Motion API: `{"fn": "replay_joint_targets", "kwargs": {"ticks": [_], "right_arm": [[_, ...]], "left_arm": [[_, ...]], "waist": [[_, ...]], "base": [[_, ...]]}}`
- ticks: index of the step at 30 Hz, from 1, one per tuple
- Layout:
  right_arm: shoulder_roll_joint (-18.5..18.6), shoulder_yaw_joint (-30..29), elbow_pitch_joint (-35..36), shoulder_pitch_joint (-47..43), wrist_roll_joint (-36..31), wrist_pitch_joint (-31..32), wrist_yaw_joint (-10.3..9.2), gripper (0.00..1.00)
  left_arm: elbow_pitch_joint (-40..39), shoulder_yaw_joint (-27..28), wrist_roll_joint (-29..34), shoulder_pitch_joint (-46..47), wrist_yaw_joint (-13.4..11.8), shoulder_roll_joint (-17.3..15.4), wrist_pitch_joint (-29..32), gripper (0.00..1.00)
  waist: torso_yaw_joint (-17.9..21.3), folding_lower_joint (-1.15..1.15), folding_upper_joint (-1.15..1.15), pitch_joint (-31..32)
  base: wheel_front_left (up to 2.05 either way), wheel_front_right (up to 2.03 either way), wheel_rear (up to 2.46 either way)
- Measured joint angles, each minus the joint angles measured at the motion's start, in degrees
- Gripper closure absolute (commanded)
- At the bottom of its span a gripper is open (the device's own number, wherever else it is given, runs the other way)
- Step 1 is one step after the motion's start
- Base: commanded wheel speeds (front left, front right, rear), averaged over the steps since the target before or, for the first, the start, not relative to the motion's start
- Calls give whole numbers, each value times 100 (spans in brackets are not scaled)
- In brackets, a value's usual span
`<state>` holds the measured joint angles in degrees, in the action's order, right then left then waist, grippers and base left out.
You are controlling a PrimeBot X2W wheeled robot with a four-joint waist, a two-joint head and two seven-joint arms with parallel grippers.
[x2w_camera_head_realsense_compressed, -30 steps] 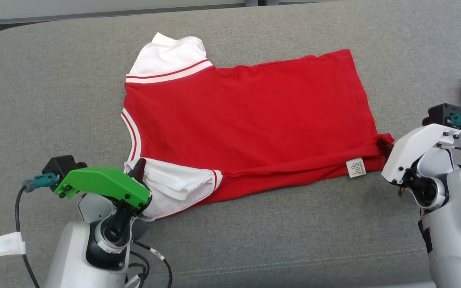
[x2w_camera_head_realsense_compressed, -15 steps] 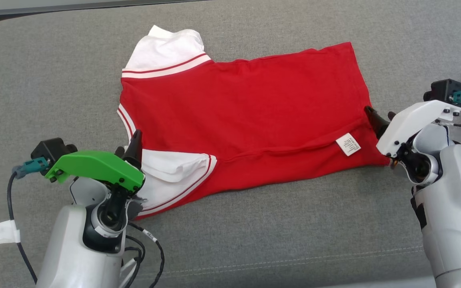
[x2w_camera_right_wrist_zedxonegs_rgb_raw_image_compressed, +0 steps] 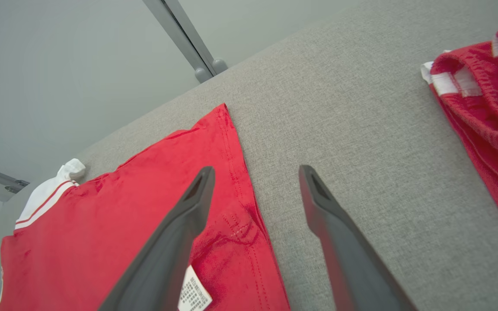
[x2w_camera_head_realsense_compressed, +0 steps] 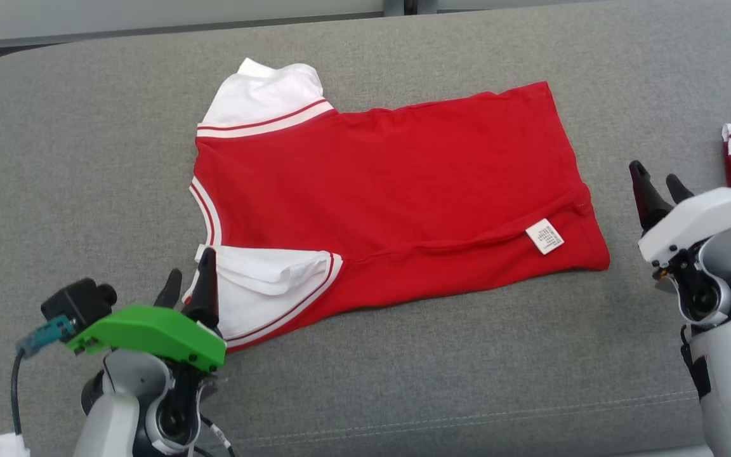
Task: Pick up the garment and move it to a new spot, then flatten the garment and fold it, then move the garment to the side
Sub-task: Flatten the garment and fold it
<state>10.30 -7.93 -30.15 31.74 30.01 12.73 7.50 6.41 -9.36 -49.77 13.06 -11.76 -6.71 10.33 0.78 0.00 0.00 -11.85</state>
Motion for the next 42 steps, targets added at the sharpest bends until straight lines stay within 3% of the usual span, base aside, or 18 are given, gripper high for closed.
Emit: {"fn": "replay_joint_targets", "kwargs": {"ticks": [9,20,28,39,41,42], "right_arm": [[-218,-101,1004,-1350,487,-145,-1,0],[-536,-221,1526,-1983,680,30,-1,0],[-601,-146,1594,-1964,776,101,-1,0],[-692,7,1276,-1864,1168,121,-1,0],[-701,38,1128,-1802,1235,102,-1,0],[-704,47,1045,-1767,1250,73,-1,0]], "left_arm": [[-164,63,-190,-1287,-116,122,-282,0],[664,44,-749,-1444,-126,339,-478,0],[1213,135,-1410,-920,232,370,-882,0],[1785,-1,-1616,-459,502,376,-1436,0],[1818,-23,-1649,-410,524,377,-1513,30],[1826,-45,-1675,-396,548,377,-1555,57]], "waist": [[67,0,0,306],[198,0,0,303],[294,0,0,82],[302,0,0,-104],[284,0,0,-128],[271,0,0,-140]], "base": [[0,0,0],[0,0,0],[0,0,0],[0,0,0],[0,0,0],[0,0,0]]}}
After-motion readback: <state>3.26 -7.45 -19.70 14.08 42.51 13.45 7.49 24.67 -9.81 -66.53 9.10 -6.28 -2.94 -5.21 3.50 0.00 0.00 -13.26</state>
